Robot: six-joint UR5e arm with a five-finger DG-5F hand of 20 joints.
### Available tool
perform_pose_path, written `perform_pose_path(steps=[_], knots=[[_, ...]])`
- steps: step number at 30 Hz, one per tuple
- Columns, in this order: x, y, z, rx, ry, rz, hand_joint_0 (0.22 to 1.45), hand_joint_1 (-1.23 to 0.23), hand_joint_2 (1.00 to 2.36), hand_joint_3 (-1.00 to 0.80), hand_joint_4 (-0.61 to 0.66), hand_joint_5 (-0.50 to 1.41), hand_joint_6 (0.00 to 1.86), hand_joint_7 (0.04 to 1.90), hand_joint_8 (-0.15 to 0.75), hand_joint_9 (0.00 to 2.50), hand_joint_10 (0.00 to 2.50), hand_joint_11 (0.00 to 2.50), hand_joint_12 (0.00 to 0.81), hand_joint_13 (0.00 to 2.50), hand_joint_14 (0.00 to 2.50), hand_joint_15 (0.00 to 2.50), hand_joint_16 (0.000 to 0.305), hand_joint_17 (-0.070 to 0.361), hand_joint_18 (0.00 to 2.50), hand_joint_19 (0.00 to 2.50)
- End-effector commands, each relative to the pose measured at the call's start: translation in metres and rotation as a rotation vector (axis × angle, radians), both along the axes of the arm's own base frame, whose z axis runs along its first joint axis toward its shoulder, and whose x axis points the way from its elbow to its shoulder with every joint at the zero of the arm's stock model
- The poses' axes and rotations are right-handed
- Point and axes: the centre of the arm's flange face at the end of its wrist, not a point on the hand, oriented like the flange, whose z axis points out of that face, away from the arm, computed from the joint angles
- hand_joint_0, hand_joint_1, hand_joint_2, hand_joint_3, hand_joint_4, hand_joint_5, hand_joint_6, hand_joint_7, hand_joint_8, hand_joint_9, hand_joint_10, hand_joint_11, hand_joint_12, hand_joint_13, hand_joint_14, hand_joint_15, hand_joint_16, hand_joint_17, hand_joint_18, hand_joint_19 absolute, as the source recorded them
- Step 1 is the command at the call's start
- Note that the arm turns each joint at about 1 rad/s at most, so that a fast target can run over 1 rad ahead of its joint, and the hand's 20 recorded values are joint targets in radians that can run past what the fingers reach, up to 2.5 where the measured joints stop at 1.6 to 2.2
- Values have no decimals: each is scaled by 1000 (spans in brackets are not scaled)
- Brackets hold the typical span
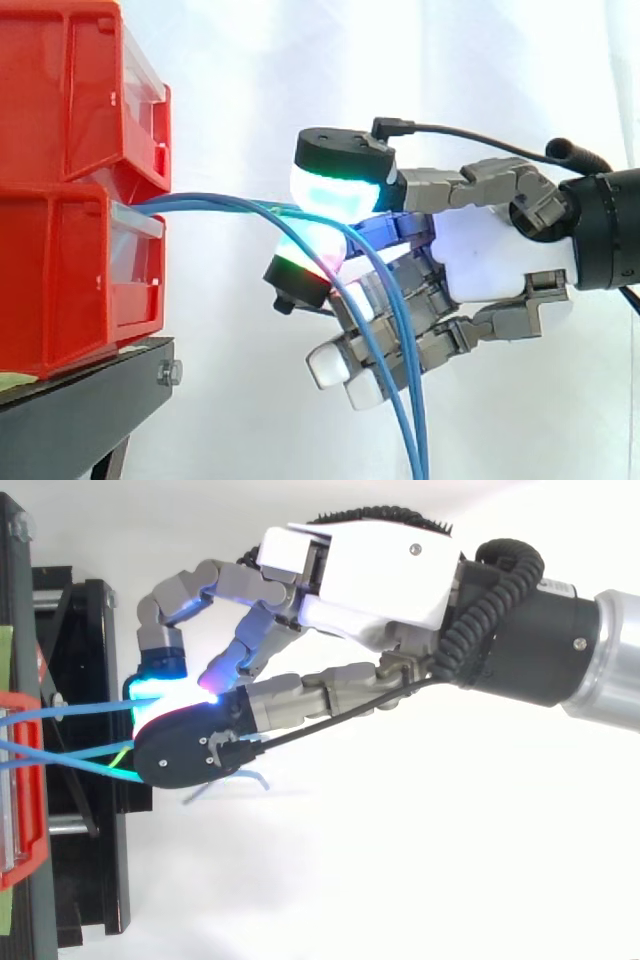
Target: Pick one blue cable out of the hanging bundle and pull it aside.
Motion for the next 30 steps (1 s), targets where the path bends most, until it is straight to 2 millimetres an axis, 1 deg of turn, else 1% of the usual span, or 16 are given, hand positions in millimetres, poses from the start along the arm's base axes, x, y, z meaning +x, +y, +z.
perform_pose_path(steps=[1, 6, 8, 10, 11, 14, 18, 19, 20, 23, 24, 25, 26, 27, 28, 30], knots=[[-1, 0, 4, -3, -3, 0, 598, -769, 1023, -143, 50, -136, 893, 1222, 281, 1108, 22, 698, 377, 895, 17, 454, 43, 98, 787, 422], [-2, -2, 5, -12, 5, 0, 643, -827, 1024, -166, -24, -151, 912, 1210, 260, 1068, 24, 699, 368, 885, 17, 450, 43, 97, 785, 407], [-2, -3, 5, -12, 5, -2, 699, -884, 1019, -264, -84, -159, 914, 1226, 249, 1027, 22, 700, 359, 854, 17, 441, 42, 96, 771, 372], [-2, -3, 5, -12, 5, -2, 722, -897, 1016, -317, -115, -163, 920, 1174, 246, 1020, 22, 698, 352, 843, 16, 431, 42, 94, 755, 356], [-2, -3, 4, -12, 8, -2, 745, -912, 1010, -388, -141, -164, 920, 1145, 242, 1008, 19, 693, 352, 837, 16, 427, 41, 93, 745, 344], [-3, -3, 9, -11, 2, -1, 767, -935, 1000, -500, -117, -167, 917, 1222, 237, 1000, 19, 683, 348, 835, 16, 420, 41, 91, 742, 337], [-3, -3, 10, -20, 2, 0, 638, -939, 1000, -500, 12, -154, 907, 1116, 238, 1016, 21, 693, 347, 839, 17, 437, 40, 90, 743, 357], [-3, -3, 11, -19, 1, 0, 562, -914, 1000, -500, 33, -152, 906, 1092, 246, 1036, 21, 691, 358, 857, 17, 439, 42, 94, 754, 375], [-4, -3, 12, -21, 3, 1, 527, -888, 1000, -500, 44, -149, 901, 1082, 257, 1055, 21, 689, 364, 869, 16, 445, 44, 99, 771, 383], [-4, -4, 11, -21, 4, -1, 457, -763, 1000, -500, 78, -139, 877, 1071, 289, 1109, 17, 682, 391, 897, 15, 439, 50, 113, 820, 388], [-4, -4, 11, -22, 6, -1, 441, -679, 1000, -500, 85, -134, 868, 1055, 296, 1121, 20, 676, 403, 913, 16, 439, 53, 119, 839, 397], [-4, -4, 12, -21, 4, -1, 439, -638, 1000, -500, 85, -131, 863, 1044, 305, 1132, 19, 679, 409, 919, 15, 441, 54, 121, 847, 396], [-4, -4, 11, -22, 6, -1, 451, -537, 1000, -500, 75, -122, 842, 1065, 300, 1143, 17, 669, 407, 919, 16, 443, 53, 120, 842, 414], [-4, -4, 11, -22, 6, -1, 457, -524, 1000, -500, 72, -121, 840, 1054, 297, 1144, 20, 662, 407, 917, 17, 444, 53, 120, 838, 418], [-4, -5, 12, -21, 4, -2, 488, -455, 1000, -500, 66, -112, 815, 1086, 290, 1145, 20, 664, 391, 905, 17, 455, 51, 115, 814, 442], [-4, -5, 11, -22, 6, -2, 526, -422, 1000, -500, 55, -110, 806, 1108, 279, 1148, 21, 663, 385, 899, 16, 463, 49, 109, 785, 469]])
